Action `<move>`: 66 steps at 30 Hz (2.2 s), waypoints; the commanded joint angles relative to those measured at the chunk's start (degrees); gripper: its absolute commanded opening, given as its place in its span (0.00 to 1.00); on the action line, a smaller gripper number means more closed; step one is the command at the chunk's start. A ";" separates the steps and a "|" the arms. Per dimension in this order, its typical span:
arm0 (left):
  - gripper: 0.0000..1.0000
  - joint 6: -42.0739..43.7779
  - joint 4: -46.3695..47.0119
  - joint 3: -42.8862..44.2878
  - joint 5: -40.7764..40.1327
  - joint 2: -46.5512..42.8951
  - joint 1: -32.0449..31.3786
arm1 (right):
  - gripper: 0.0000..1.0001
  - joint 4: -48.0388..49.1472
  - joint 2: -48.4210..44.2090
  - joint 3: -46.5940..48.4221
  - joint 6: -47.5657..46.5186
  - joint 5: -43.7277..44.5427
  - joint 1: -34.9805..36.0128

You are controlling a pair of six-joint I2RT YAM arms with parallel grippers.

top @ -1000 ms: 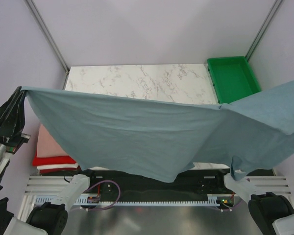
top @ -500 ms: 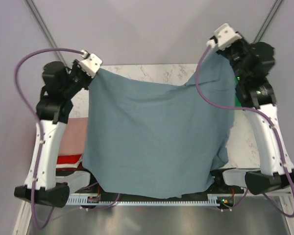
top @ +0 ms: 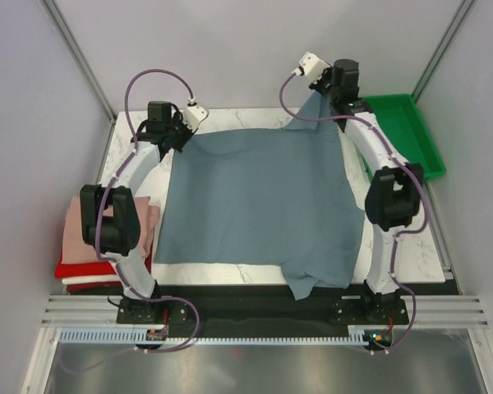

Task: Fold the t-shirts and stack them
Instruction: Flatten the tshirt out

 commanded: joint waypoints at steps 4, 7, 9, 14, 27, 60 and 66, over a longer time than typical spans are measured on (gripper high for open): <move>0.02 -1.27 5.40 17.52 -5.08 14.80 1.56 | 0.00 1.83 17.90 20.19 -0.83 7.30 0.13; 0.02 -2.50 3.99 24.13 -5.70 20.78 2.08 | 0.00 2.79 22.82 24.59 -1.27 8.70 0.22; 0.02 -2.85 3.38 26.77 -7.19 23.33 2.26 | 0.00 3.84 24.76 25.83 -1.45 10.02 0.40; 0.02 -4.43 3.20 33.19 -10.00 28.79 3.22 | 0.00 7.36 28.53 28.89 -2.50 11.60 0.13; 0.02 -5.05 -0.05 33.29 -7.02 25.99 3.49 | 0.00 5.52 23.37 21.28 4.09 8.80 -1.54; 0.02 -16.21 -19.03 5.07 5.64 -55.92 2.79 | 0.00 -30.76 -60.21 -6.53 28.52 -6.85 -4.61; 0.02 -18.67 -20.44 14.64 6.95 -60.59 3.93 | 0.00 -35.43 -65.50 5.84 30.10 -4.66 -4.52</move>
